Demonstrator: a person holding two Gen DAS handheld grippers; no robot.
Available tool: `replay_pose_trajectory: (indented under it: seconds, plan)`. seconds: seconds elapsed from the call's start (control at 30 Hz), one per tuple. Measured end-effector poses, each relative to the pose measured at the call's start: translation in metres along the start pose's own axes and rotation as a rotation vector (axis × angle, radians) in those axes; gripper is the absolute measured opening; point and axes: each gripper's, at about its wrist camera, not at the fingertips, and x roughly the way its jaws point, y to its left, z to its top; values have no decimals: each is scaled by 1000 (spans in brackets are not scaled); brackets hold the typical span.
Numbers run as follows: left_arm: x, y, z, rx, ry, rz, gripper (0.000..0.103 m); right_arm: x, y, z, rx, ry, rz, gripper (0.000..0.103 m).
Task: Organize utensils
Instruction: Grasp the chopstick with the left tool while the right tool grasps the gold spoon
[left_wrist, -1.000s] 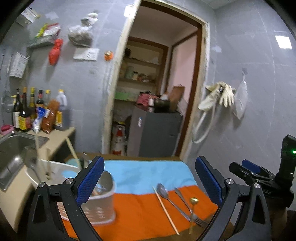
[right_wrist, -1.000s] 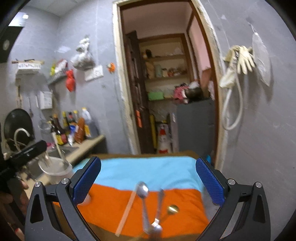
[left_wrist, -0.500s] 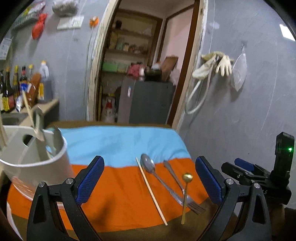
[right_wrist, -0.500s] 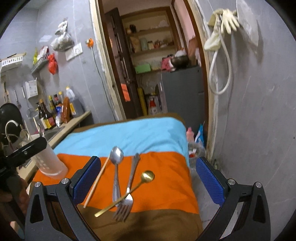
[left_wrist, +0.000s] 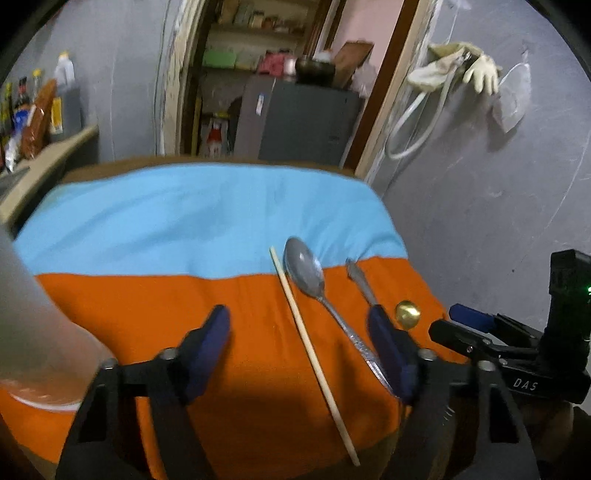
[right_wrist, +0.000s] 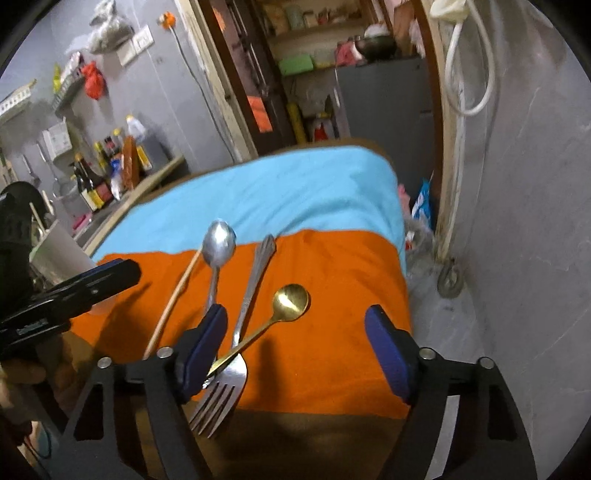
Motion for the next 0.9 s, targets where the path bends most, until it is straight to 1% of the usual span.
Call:
replay_pose_trajectory:
  seconds: [0.07,0.1,0.17,0.23,0.27,0.3,0.4,0.47,0.53,0.63,0.7,0.77,0.83,0.9]
  plan:
    - [10,3,2,-10,38,-4,50,6,2,2,5,24,-12,62]
    - [14,3,2,-11,53,-2,47,10,4,2,3,36,-24,60]
    - [24,4,4,-14,93,-3,33,16,10,3,-2,56,-65,56]
    - [33,5,7,-5,130,12,32,20,15,5,-10,68,-110,52]
    - [35,5,8,4,134,25,31,23,19,6,-14,76,-144,51]
    - [36,5,11,11,134,28,31,25,21,6,-14,79,-160,50]
    - [45,6,17,20,151,36,28,31,31,5,-42,86,-245,48]
    - [48,9,20,26,154,43,17,34,37,4,-68,91,-288,46]
    - [51,12,22,17,151,42,11,35,36,6,-46,95,-299,45]
    - [52,17,22,-4,140,33,8,37,36,8,-24,99,-312,44]
    - [51,17,21,-20,130,32,7,39,39,8,-21,100,-317,39]
    - [47,19,19,-47,118,35,3,41,43,10,-28,103,-320,30]
    - [41,23,15,-73,105,44,2,42,45,10,-34,104,-321,27]
    - [35,27,11,-101,95,52,2,42,45,10,-31,103,-316,27]
